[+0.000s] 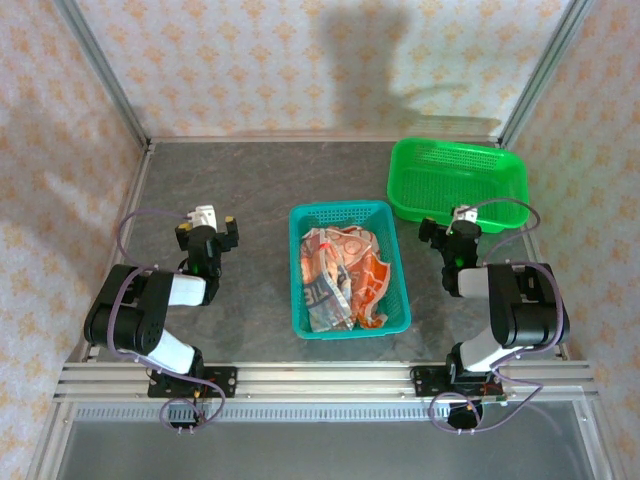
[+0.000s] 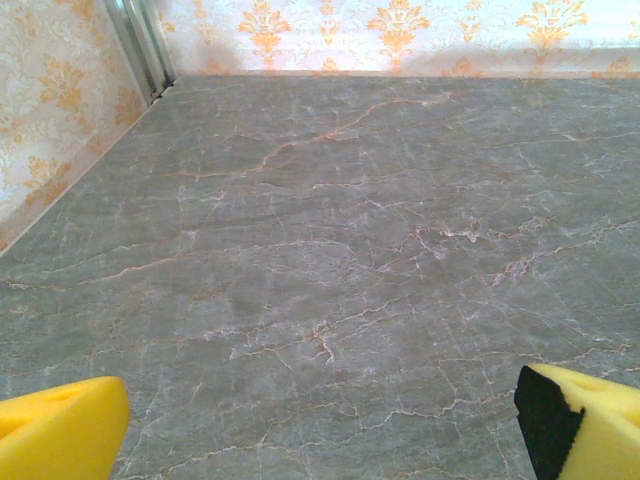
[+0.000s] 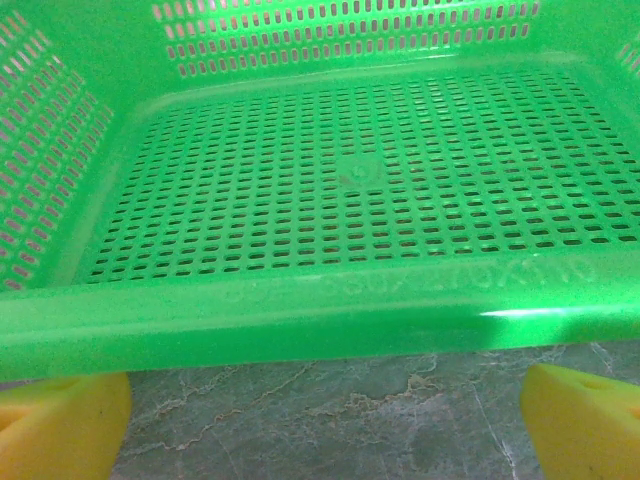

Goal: Fold and stack the towels

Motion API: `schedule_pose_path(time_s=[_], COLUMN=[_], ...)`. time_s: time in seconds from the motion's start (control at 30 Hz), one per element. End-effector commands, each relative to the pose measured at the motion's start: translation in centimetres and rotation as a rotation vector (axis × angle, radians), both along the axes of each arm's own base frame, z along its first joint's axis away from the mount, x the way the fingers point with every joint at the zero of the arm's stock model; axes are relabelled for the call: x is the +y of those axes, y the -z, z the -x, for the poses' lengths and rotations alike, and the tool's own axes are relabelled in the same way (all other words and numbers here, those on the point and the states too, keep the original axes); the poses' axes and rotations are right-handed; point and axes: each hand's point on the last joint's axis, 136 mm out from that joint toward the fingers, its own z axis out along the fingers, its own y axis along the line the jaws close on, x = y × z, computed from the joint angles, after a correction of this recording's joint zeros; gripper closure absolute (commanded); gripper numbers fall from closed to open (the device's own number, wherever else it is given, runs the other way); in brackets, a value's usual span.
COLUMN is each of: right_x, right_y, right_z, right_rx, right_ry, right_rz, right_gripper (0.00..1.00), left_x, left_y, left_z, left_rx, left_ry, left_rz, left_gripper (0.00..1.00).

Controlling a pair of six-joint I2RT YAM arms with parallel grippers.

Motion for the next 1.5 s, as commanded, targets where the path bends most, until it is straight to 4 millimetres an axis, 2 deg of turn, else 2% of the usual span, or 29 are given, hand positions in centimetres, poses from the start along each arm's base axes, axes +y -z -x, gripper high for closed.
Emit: schedule_pose_path(time_s=[0.0,0.83,1.07,1.2,1.33,1.47], right_x=[0.0,0.0,0.0,-0.3,-1.7,-3.8], right_y=[-1.2,-1.2,-1.2,-2.3,-4.9,-7.2], right_z=[-0.6,-0.6,-0.6,-0.4,0.7,2.8], right_rx=[-0.028,-0.028,-0.031,-0.036,-0.002,0.014], right_ry=[-0.003,-0.003,-0.003,0.022,0.124,0.31], right_rz=[0.012,0.012,0.012,0.018,-0.01,-0.09], right_gripper=[0.01,0.01,0.01,0.01,0.01,0.01], left_x=[0.2,0.2,0.9,1.5,2.5,5.8], left_y=[-0.6,-0.5,-0.5,-2.4,-6.0,-9.3], left_z=[-0.3,-0.4,-0.4,0.3,1.5,4.6], left_rx=[-0.013,-0.008,-0.009,-0.039,-0.013,-0.004], left_ry=[-0.006,-0.01,-0.017,-0.058,-0.139,-0.43], left_rz=[-0.022,-0.021,0.011,0.004,0.014,0.14], left_gripper=[0.0,0.0,0.0,0.0,0.0,0.0])
